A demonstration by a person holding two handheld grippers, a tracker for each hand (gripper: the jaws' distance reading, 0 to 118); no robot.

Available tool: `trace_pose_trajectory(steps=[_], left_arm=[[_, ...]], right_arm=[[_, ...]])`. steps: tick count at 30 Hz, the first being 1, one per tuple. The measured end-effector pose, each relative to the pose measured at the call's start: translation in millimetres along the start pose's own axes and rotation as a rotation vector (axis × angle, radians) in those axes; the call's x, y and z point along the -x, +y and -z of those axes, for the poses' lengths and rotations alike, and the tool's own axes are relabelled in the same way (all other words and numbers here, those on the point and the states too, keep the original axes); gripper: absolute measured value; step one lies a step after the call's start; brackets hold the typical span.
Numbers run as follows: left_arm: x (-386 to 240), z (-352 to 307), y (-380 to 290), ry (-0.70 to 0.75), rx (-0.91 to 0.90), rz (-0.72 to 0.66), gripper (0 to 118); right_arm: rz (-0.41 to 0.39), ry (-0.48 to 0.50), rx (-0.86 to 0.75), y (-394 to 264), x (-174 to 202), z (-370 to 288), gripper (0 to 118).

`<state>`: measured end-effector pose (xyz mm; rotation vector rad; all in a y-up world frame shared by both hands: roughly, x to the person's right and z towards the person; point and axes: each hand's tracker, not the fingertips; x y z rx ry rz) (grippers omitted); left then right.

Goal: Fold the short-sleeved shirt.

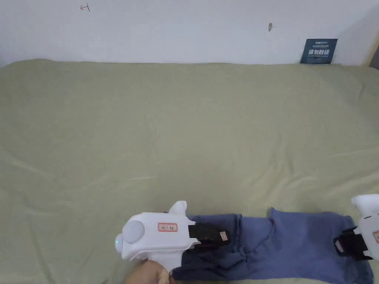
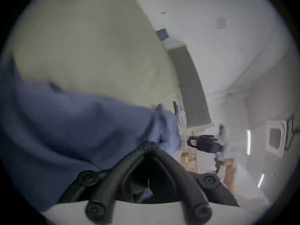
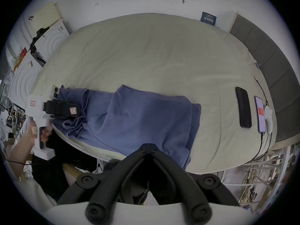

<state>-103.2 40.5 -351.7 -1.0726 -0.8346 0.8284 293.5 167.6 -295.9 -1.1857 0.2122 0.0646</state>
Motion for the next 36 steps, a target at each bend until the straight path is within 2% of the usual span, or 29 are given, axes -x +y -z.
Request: trace_pose_trajectory(steps=[2,6,8,15,18,19,20,22,24,25,27,30,32,33,34,35,36], left_arm=[[-14.4,-41.5,12.2,-0.025,-0.004,0.067,0],[-10.7,-105.9,28.0,0.112,-0.003,0.113,0],[2.5,-128.8,27.7,0.159,-0.01,0.072,0],[30.4,-142.0,12.6,0.202,0.006,0.013,0],[41.3,-140.5,8.6,0.173,0.002,-0.02,1],[45.2,-140.3,7.8,0.162,-0.004,-0.027,28],[49.5,-140.3,8.0,0.127,-0.017,-0.047,72],[58.1,-143.8,7.1,0.118,-0.056,-0.068,97],[66.5,-145.6,7.3,0.052,-0.069,-0.121,115],[66.9,-143.8,9.7,-0.009,-0.103,-0.135,115],[68.9,-135.6,9.6,0.021,-0.085,-0.133,115],[67.2,-115.6,12.5,-0.032,-0.05,-0.088,114],[64.0,-100.2,13.6,-0.031,-0.033,-0.105,110],[63.1,-93.3,13.9,-0.039,-0.023,-0.154,101],[67.5,-87.5,14.3,-0.061,0.003,-0.228,63],[68.4,-80.2,12.3,-0.002,0.044,-0.264,11],[65.4,-72.1,10.4,0.174,0.073,-0.223,7]], right_arm=[[-0.004,0.001,-0.002,0.8,1.1,-0.7,0],[-0.021,-0.011,-0.006,4.7,6.3,0.3,0],[-0.021,0.006,-0.006,5.0,8.8,0.6,0],[-0.043,0.004,0.009,5.1,14.4,1.3,0],[-0.039,0.0,0.011,6.6,13.9,-1.1,0],[-0.039,0.001,0.011,6.9,13.5,-2.2,0],[-0.038,0.002,0.012,6.9,13.1,-3.7,0],[-0.044,-0.002,0.013,6.2,13.1,-6.7,0],[-0.044,-0.01,0.011,5.7,12.0,-8.4,0],[-0.042,-0.011,0.012,5.5,11.1,-8.9,0],[-0.037,-0.014,0.012,4.9,9.8,-9.0,0],[-0.025,-0.011,0.012,3.9,8.6,-7.8,0],[-0.016,-0.007,0.015,2.7,8.8,-6.2,0],[-0.016,-0.004,0.016,1.8,9.2,-5.1,0],[-0.017,-0.002,0.017,1.3,9.5,-3.9,0],[-0.016,0.002,0.022,0.9,9.7,-2.6,0],[-0.016,0.004,0.026,0.6,9.8,-1.2,0]])
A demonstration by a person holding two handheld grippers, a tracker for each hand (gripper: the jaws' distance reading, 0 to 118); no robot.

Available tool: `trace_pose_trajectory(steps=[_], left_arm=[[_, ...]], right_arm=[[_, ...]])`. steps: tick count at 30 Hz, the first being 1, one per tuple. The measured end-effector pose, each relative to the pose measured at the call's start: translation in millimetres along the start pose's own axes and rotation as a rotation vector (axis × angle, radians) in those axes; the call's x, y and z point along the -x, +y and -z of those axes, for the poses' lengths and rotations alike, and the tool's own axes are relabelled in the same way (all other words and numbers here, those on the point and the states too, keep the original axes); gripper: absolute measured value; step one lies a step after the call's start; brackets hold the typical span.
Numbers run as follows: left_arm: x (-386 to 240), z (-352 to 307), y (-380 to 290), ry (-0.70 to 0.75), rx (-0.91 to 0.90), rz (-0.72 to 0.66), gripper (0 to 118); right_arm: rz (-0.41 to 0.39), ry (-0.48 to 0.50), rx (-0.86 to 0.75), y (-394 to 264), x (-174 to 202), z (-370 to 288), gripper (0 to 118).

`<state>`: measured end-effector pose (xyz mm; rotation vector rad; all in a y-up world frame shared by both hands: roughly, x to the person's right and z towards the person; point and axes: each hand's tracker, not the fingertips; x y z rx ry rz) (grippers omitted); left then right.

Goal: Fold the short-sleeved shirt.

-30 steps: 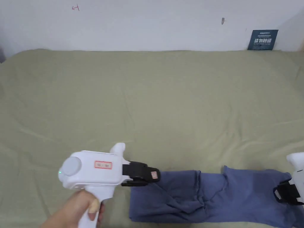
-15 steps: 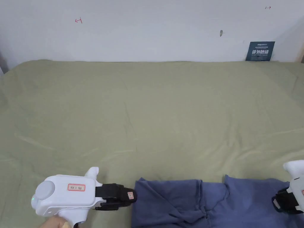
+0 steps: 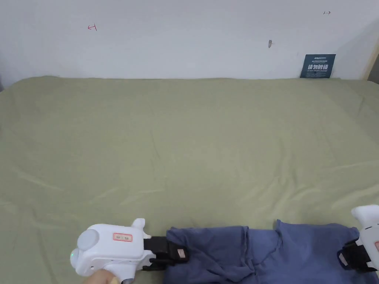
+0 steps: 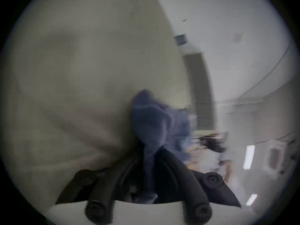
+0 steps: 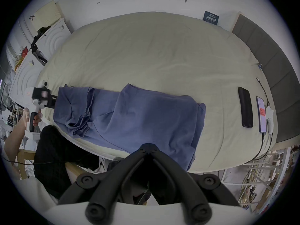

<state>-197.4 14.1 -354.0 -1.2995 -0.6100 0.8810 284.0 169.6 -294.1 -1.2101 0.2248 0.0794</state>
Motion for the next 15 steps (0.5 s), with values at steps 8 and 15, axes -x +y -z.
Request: trace_pose_trajectory(steps=[8,15], left_arm=[[-19.8,-72.3,-3.0,-0.022,-0.075,0.141,7],[1.9,-203.9,-26.1,0.209,-0.274,0.084,7]], right_arm=[[-0.003,0.002,-0.006,0.8,1.6,-0.8,0],[-0.035,0.011,-0.013,20.4,14.6,6.5,0]])
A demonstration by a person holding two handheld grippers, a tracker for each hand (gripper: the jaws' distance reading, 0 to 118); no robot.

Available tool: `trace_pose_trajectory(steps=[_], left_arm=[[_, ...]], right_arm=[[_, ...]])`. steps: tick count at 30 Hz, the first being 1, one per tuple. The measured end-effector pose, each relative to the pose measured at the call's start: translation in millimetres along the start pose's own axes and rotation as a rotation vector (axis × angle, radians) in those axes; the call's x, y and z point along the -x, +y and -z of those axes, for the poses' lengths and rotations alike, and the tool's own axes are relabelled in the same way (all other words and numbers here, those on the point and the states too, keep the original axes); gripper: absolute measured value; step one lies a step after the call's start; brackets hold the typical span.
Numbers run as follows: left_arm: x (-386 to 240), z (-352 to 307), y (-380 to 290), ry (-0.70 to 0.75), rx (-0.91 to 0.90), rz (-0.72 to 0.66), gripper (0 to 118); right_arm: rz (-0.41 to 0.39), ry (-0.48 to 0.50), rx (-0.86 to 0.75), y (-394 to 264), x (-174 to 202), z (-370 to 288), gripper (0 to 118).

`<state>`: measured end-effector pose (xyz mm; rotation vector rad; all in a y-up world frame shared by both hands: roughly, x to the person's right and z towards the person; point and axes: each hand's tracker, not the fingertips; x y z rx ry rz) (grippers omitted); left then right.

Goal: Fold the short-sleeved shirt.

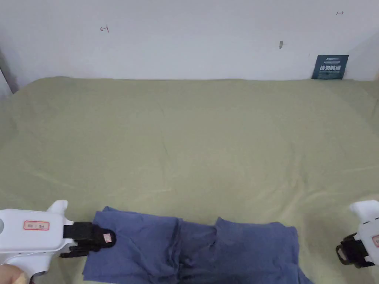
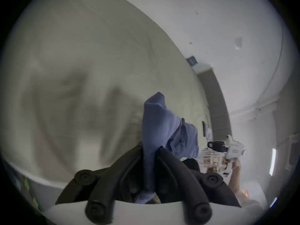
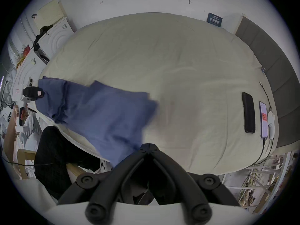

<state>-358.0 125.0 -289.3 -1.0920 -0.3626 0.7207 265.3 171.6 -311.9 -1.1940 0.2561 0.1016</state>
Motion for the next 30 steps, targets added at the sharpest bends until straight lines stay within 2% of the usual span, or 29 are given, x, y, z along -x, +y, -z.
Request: trace_pose_trajectory(steps=[1,5,8,14,17,19,23,24,25,26,27,28,30], left_arm=[[3.9,-12.2,-2.6,0.025,-0.026,-0.012,7],[-25.4,-23.9,-28.4,-0.068,-0.079,-0.077,7],[-56.2,-14.1,-17.0,-0.114,-0.055,-0.016,7],[-155.5,68.2,-11.2,-0.265,0.06,0.082,7],[-181.7,123.0,-10.4,-0.272,0.16,0.19,7],[-196.2,151.4,-21.5,-0.289,0.224,0.188,7],[-204.8,185.9,-28.8,-0.277,0.237,0.193,8],[-203.1,192.0,-28.5,-0.282,0.246,0.185,12],[-200.8,196.5,-27.2,-0.288,0.265,0.174,32],[-196.1,200.5,-26.4,-0.298,0.266,0.142,59],[-197.6,202.3,-31.0,-0.315,0.262,0.113,80],[-194.3,202.2,-31.9,-0.36,0.25,0.081,86],[-184.8,196.3,-32.4,-0.478,0.233,0.045,86]], right_arm=[[-0.005,0.008,0.001,2.3,2.0,2.8,0],[-0.011,0.034,0.016,6.6,11.3,13.7,0],[-0.022,0.041,0.031,5.5,15.7,18.0,0],[0.001,0.041,0.027,-0.8,7.1,15.3,0],[0.023,0.035,0.024,-6.8,-1.3,12.9,0],[0.032,0.028,0.025,-10.6,-6.9,12.0,0],[0.05,0.018,0.026,-14.7,-18.7,15.4,0],[0.057,0.015,0.027,-15.2,-20.8,16.4,0],[0.062,0.013,0.027,-15.6,-22.2,17.1,0],[0.068,0.011,0.027,-15.9,-24.6,19.1,0],[0.07,0.01,0.026,-16.1,-25.2,19.6,0],[0.071,0.014,0.026,-16.5,-25.7,20.0,0],[0.073,0.022,0.029,-17.0,-25.7,21.4,0]])
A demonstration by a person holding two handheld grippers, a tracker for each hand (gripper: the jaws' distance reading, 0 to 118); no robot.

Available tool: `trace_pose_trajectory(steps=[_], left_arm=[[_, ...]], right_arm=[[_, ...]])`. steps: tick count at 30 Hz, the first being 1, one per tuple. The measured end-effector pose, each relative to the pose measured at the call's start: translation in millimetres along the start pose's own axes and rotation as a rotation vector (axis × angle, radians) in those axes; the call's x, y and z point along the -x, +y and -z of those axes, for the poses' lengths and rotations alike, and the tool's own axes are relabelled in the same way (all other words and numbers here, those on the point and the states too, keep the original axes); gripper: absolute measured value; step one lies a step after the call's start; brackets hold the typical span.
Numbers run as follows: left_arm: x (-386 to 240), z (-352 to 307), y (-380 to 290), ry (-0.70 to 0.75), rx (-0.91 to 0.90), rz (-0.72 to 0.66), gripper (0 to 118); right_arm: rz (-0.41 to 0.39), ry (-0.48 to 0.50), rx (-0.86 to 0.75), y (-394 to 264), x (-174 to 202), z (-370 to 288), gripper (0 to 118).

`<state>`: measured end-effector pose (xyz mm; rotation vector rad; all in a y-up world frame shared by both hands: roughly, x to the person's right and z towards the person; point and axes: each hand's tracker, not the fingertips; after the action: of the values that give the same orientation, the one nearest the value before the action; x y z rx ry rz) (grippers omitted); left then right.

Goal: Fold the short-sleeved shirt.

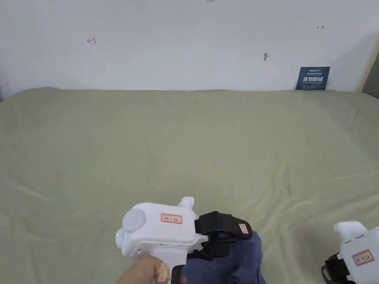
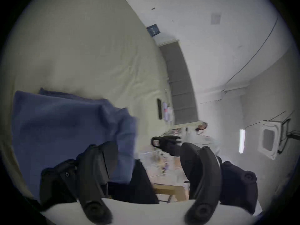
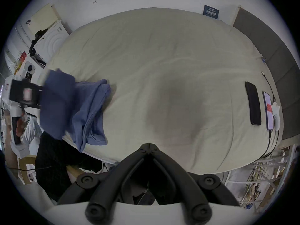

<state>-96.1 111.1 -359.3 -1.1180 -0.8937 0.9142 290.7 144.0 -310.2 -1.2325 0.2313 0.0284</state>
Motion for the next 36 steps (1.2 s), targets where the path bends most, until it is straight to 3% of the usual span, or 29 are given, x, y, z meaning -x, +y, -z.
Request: trace_pose_trajectory(steps=[2,5,7,8,10,12,15,18,19,20,21,24,27,32,36], left_arm=[[-0.2,-6.8,-4.7,-0.054,-0.009,0.003,86],[0.3,-20.0,-6.7,-0.007,-0.055,0.042,85],[6.4,-26.3,-7.0,0.02,-0.057,0.039,76],[9.8,-27.6,-7.9,0.024,-0.052,0.036,61],[13.1,-20.2,-10.1,0.056,-0.039,0.041,5],[19.2,-11.8,-14.5,0.119,-0.022,0.07,4],[38.5,7.9,-21.7,0.092,-0.001,0.059,1],[81.4,33.0,-34.9,0.237,0.027,-0.032,0],[94.3,37.8,-40.6,0.216,0.017,-0.08,0],[103.2,30.5,-48.1,0.089,-0.045,-0.12,0],[101.0,27.8,-45.5,0.04,-0.096,-0.093,0],[90.3,31.7,-42.1,0.137,-0.043,-0.027,0],[76.4,24.5,-37.7,0.143,-0.029,-0.062,0],[43.1,-33.1,-27.6,0.113,-0.116,-0.001,0],[33.1,-97.6,-19.9,0.135,-0.225,0.015,0]], right_arm=[[-0.007,0.001,0.007,-0.2,0.3,1.9,0],[-0.01,-0.005,0.014,0.4,1.1,4.5,0],[-0.011,-0.001,0.012,1.1,1.6,4.5,0],[-0.013,0.001,0.012,1.5,4.4,2.7,0],[-0.017,0.005,0.008,3.0,6.4,2.2,0],[-0.019,0.004,0.005,5.3,8.9,2.7,0],[-0.029,0.012,0.003,6.9,12.0,4.2,0],[-0.036,0.018,0.006,6.0,16.9,7.1,0],[-0.035,0.019,0.009,5.8,17.3,8.0,0],[-0.035,0.019,0.012,5.0,18.4,7.8,0],[-0.037,0.021,0.013,4.7,18.7,7.6,0],[-0.045,0.015,0.017,5.8,20.3,8.4,0],[-0.045,0.007,0.006,9.7,27.4,3.0,0],[-0.017,0.219,-0.097,27.4,55.7,-18.3,0],[-0.046,0.347,-0.084,49.1,94.5,0.4,0]])
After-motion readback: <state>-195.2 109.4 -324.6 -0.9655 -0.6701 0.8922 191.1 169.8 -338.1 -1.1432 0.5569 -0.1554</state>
